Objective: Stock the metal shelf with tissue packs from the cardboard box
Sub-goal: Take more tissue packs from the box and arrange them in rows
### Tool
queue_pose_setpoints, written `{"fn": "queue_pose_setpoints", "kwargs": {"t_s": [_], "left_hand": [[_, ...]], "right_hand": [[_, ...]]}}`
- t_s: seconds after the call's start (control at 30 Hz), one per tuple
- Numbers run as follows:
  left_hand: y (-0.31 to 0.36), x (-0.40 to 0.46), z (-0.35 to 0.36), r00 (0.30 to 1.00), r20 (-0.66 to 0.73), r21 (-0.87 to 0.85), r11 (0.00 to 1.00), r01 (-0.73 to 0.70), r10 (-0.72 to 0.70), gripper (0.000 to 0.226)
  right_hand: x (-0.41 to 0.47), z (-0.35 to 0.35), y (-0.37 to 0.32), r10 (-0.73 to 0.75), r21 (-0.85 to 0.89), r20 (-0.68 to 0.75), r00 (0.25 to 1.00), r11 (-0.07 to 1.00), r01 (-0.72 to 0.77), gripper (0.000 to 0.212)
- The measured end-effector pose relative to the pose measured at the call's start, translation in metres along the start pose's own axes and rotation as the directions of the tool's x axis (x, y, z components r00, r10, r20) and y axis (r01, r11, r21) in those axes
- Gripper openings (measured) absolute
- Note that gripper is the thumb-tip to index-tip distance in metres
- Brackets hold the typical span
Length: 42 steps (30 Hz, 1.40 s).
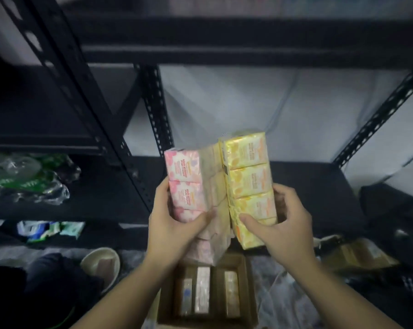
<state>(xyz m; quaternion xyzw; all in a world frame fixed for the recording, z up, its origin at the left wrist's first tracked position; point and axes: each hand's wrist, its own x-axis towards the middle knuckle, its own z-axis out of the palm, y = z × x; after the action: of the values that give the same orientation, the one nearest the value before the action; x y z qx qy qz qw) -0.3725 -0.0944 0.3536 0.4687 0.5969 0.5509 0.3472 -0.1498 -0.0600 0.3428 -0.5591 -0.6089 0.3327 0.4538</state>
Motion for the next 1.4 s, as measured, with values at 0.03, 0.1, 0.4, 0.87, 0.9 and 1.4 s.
{"fn": "queue_pose_setpoints", "kwargs": {"t_s": [0.03, 0.1, 0.4, 0.87, 0.9, 1.4], "left_hand": [[0.014, 0.004, 0.002, 0.999, -0.011, -0.004, 0.999, -0.040, 0.040, 0.091], [0.042, 0.011, 0.007, 0.993, -0.035, -0.008, 0.994, -0.110, 0.110, 0.091], [0.166, 0.042, 0.015, 0.920, -0.049, 0.012, 0.922, -0.388, 0.388, 0.089], [0.339, 0.128, -0.030, 0.732, 0.124, 0.485, 0.602, -0.634, 0.670, 0.086], [0.344, 0.137, -0.031, 0.726, 0.147, 0.527, 0.568, -0.632, 0.671, 0.083], [0.294, 0.230, -0.033, 0.702, 0.538, 0.748, 0.120, -0.653, 0.466, 0.089]], "right_hand": [[0.007, -0.007, -0.010, -0.037, 0.012, -0.008, 0.999, 0.999, 0.037, 0.072], [0.021, -0.022, -0.030, -0.108, 0.027, -0.024, 0.994, 0.994, 0.108, 0.069], [0.071, -0.086, -0.110, -0.333, 0.125, -0.118, 0.936, 0.930, 0.346, 0.066], [0.164, -0.212, -0.223, -0.666, -0.316, -0.216, 0.714, 0.740, 0.594, 0.075], [0.170, -0.218, -0.226, -0.667, -0.339, -0.197, 0.719, 0.734, 0.588, 0.074], [0.215, -0.249, -0.206, -0.606, -0.617, 0.076, 0.792, 0.595, 0.514, 0.071]]}}
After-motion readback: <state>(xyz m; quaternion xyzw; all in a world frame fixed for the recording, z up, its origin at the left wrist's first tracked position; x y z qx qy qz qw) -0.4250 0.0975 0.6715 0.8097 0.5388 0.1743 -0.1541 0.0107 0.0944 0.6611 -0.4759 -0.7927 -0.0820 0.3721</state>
